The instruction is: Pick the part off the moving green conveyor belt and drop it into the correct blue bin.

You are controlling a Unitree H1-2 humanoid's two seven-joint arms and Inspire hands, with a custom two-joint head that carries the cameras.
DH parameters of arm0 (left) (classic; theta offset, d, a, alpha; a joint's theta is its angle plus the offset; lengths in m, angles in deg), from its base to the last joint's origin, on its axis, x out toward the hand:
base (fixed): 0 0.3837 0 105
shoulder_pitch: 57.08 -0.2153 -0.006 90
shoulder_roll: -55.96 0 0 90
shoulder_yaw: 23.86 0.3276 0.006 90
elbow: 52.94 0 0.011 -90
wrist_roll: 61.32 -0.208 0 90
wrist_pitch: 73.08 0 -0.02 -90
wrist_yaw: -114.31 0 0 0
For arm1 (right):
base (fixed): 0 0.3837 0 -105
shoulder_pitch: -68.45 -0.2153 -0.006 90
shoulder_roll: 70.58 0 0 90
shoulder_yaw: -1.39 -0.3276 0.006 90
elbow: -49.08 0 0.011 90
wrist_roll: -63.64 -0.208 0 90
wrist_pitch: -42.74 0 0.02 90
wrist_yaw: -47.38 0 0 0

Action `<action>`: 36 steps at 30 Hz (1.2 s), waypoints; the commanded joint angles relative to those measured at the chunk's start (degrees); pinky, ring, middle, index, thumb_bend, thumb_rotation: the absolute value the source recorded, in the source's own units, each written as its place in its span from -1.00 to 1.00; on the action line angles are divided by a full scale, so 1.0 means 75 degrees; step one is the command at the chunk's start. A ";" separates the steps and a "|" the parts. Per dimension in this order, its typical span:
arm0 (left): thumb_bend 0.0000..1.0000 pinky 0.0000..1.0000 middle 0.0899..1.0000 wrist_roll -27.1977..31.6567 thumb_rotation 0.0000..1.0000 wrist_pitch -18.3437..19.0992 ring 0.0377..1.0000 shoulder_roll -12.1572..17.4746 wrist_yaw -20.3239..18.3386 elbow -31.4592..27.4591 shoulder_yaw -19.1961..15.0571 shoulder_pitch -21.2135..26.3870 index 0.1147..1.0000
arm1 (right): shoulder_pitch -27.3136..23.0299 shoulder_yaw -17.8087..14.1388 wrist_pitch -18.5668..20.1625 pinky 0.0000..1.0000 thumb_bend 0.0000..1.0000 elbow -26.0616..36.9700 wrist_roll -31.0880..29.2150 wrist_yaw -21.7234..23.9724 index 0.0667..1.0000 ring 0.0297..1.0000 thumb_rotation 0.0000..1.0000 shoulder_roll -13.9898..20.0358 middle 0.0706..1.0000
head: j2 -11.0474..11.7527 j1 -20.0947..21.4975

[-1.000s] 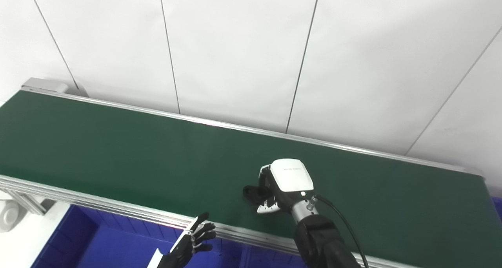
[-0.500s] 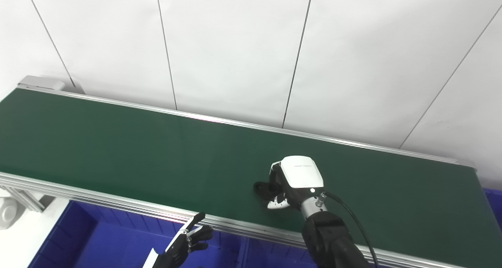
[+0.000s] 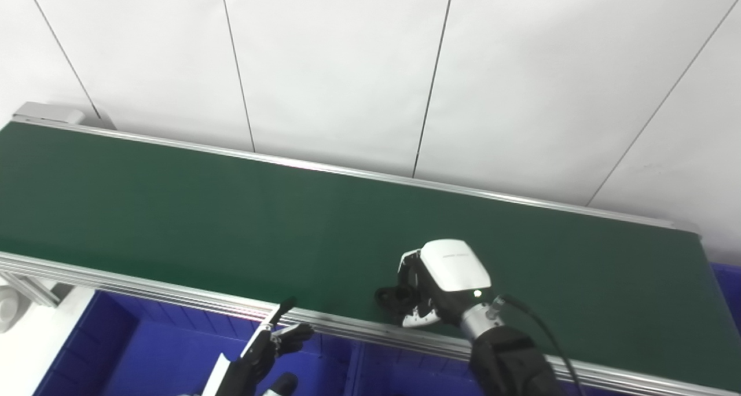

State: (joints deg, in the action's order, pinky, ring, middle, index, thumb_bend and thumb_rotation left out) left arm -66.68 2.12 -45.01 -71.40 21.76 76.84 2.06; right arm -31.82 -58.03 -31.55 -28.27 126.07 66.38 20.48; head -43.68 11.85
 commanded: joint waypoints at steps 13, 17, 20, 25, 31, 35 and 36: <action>0.12 0.80 0.58 0.0623 0.84 0.0522 0.71 0.0543 -0.0354 -0.0653 -0.0258 0.0147 0.98 | 0.0931 0.0157 -0.1091 -0.81 0.04 0.2305 0.0413 0.1432 -0.10 -0.74 -0.74 0.0682 -0.61 | -0.0571 0.0821; 0.15 0.79 0.59 0.0671 0.88 0.0613 0.70 0.0607 -0.0402 -0.0798 -0.0357 0.0152 0.98 | 0.1445 0.0267 -0.1205 -0.77 0.03 0.2374 0.0614 0.1691 -0.10 -0.71 -0.73 0.0570 -0.56 | -0.0870 0.1020; 0.18 0.84 0.59 0.0746 0.92 0.0792 0.72 0.0652 -0.0455 -0.0978 -0.0396 0.0150 0.99 | 0.1756 0.0330 -0.1279 -0.75 0.03 0.2355 0.0764 0.1757 -0.10 -0.69 -0.72 0.0506 -0.55 | -0.0970 0.1084; 0.19 0.90 0.61 0.0853 0.97 0.1061 0.73 0.0790 -0.0563 -0.1240 -0.0460 0.0182 1.00 | 0.2107 0.0339 -0.1333 -0.75 0.03 0.2265 0.0886 0.1842 -0.10 -0.68 -0.73 0.0393 -0.56 | -0.1296 0.1252; 0.20 0.92 0.59 0.0930 0.98 0.1258 0.73 0.0823 -0.0647 -0.1361 -0.0511 0.0224 1.00 | 0.2376 0.0275 -0.1299 -0.77 0.02 0.2129 0.1015 0.2005 -0.10 -0.70 -0.73 0.0320 -0.56 | -0.1302 0.1220; 0.21 0.92 0.58 0.0875 0.99 0.1305 0.72 0.0813 -0.0650 -0.1381 -0.0508 0.0222 1.00 | 0.2457 0.0235 -0.1313 -0.78 0.03 0.2002 0.1100 0.1987 -0.10 -0.71 -0.73 0.0328 -0.56 | -0.1263 0.1133; 0.21 0.91 0.57 0.0861 0.99 0.1312 0.72 0.0808 -0.0645 -0.1379 -0.0507 0.0222 1.00 | 0.2476 0.0222 -0.1337 -0.79 0.03 0.1959 0.1113 0.1938 -0.10 -0.71 -0.73 0.0338 -0.56 | -0.1252 0.1127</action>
State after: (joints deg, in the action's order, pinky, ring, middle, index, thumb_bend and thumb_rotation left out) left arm -60.40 12.50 -39.61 -76.02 13.58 73.30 3.54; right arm -12.94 -55.78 -39.43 -14.56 134.10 81.92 23.20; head -53.17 20.39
